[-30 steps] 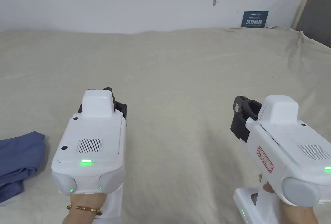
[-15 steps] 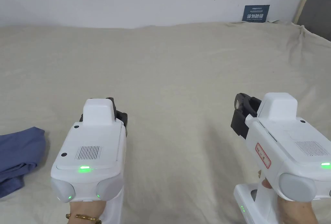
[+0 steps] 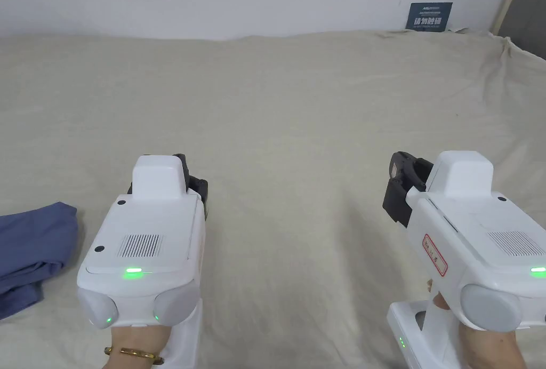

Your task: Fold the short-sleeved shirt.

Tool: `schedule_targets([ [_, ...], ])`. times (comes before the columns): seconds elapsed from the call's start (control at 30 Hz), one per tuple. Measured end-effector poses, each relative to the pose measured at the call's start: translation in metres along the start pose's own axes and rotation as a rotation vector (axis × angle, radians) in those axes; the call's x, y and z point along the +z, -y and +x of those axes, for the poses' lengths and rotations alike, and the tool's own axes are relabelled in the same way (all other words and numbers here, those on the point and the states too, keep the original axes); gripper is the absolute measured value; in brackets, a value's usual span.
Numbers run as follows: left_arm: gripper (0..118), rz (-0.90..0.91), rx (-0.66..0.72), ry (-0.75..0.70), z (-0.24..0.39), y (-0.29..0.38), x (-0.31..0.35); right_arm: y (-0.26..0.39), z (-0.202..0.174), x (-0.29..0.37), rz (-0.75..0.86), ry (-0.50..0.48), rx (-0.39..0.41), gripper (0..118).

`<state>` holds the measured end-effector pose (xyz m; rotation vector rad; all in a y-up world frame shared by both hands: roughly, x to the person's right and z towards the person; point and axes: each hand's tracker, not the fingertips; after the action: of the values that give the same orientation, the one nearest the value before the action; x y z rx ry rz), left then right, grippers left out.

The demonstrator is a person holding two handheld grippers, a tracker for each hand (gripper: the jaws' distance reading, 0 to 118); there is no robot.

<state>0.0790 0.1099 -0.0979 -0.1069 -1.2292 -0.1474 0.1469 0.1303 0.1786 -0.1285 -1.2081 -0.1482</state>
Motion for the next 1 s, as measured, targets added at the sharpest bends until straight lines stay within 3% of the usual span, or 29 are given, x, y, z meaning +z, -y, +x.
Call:
schedule_targets([
  [1.0,0,-0.009,-0.009,0.014,0.0014,0.0021,-0.0001,-0.0016,-0.0026,-0.0003,0.002,-0.007,0.015,0],
])
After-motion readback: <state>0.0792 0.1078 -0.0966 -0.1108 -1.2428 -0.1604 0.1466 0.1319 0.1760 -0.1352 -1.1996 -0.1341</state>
